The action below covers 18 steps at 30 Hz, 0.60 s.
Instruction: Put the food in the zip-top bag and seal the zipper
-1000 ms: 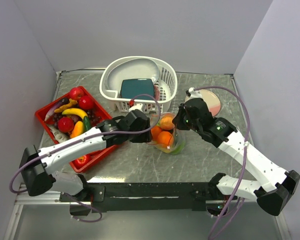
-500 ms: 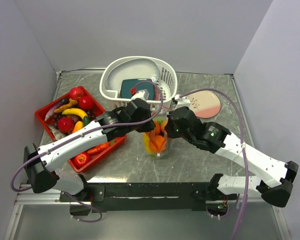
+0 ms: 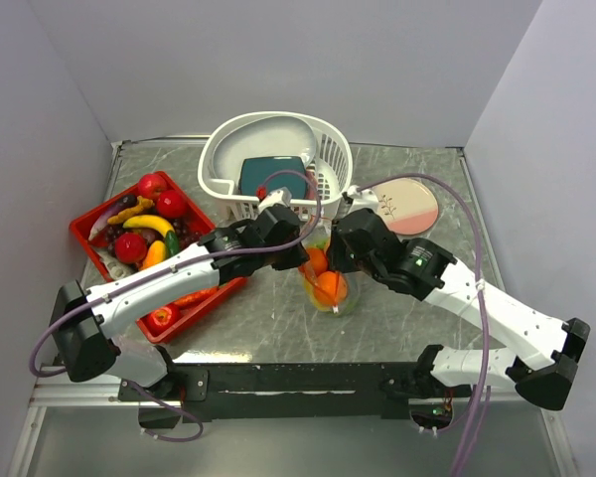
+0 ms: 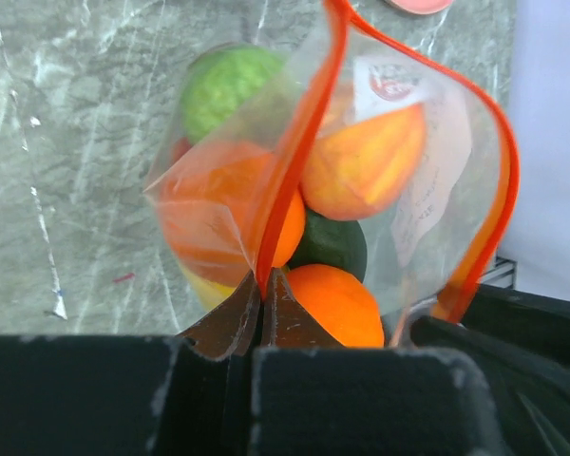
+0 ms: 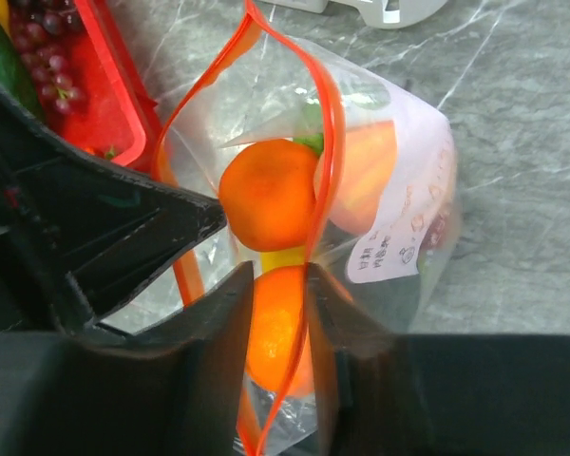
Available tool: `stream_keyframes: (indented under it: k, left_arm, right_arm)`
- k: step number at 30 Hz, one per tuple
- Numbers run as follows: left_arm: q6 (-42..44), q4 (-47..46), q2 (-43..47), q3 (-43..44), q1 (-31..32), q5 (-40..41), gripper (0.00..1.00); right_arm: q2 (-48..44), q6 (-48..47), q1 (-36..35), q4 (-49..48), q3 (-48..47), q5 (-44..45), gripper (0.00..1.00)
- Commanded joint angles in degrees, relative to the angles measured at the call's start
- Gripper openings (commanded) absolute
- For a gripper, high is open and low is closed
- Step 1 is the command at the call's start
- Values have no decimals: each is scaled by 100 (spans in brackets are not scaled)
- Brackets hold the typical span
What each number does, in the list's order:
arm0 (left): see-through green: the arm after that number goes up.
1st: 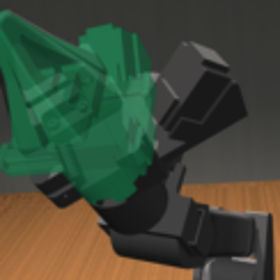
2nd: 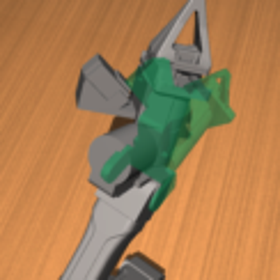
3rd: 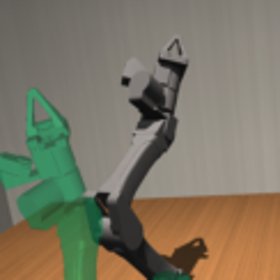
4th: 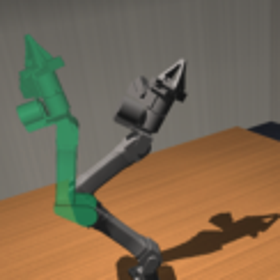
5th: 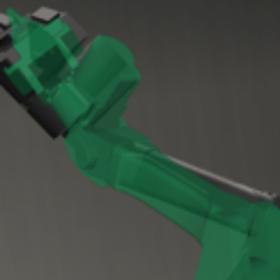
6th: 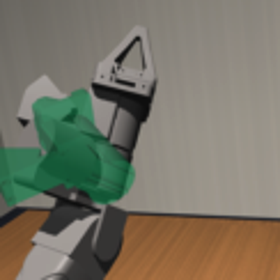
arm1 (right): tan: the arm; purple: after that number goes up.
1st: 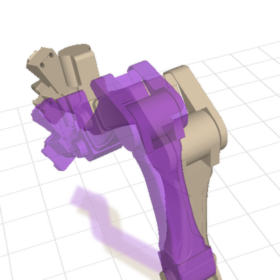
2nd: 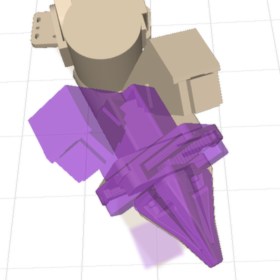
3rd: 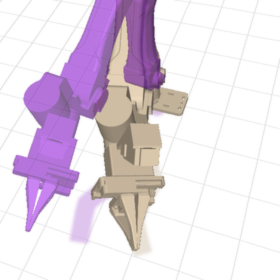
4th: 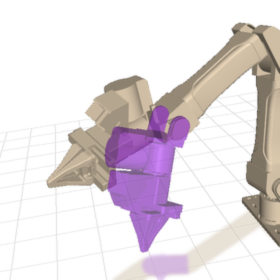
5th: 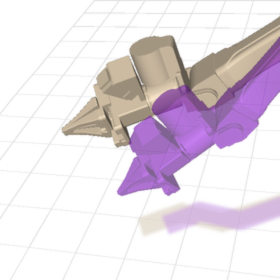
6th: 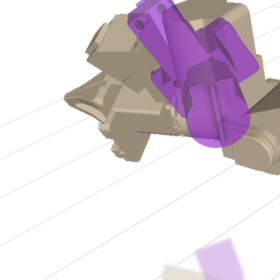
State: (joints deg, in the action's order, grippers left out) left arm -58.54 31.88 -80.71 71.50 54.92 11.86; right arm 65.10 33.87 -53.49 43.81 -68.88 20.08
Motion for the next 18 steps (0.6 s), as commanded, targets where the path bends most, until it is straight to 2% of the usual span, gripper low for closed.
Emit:
stream_keyframes:
  k: [1, 6, 10, 18]
  left_arm:
    - [-377, -727, 328, -101, 28, -61, 1]
    - [-447, -859, 284, -154, 28, -183, 1]
    - [-421, -903, 248, -119, 19, -210, 1]
    - [-333, -912, 152, 4, 28, -272, 1]
  right_arm:
    - [-252, 23, -3, 398, -494, -65, 45]
    - [-612, 120, -20, 988, -556, -425, 45]
    - [-823, 269, -126, 1453, -337, -1118, 35]
    - [-1140, 559, -223, 2025, 243, -1621, 32]
